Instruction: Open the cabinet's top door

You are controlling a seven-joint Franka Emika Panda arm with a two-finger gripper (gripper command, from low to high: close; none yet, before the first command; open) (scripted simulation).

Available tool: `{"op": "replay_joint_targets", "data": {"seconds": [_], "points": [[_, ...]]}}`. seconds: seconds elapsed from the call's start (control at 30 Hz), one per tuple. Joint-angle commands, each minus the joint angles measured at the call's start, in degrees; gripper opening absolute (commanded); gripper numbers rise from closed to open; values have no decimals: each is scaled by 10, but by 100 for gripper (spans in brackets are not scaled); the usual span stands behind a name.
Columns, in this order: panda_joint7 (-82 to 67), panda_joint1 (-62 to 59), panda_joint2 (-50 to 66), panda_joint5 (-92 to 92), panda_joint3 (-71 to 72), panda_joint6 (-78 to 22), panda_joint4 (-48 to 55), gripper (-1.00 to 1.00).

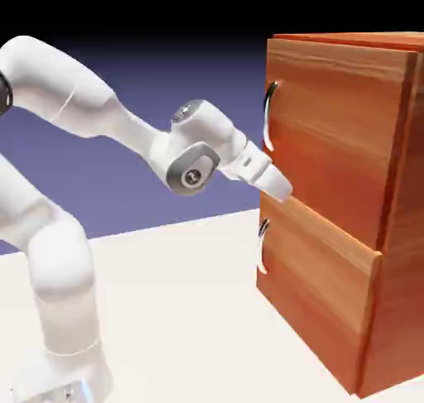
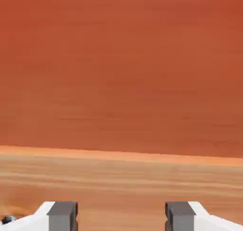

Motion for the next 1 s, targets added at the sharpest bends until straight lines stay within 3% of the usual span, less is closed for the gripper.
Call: {"op": "replay_joint_targets", "data": {"seconds": [0.0,0.97], "points": [[-14,-9,-8,25,11,-2,3,0],[-408,-272,-244,748,334,-68,75,0]]}}
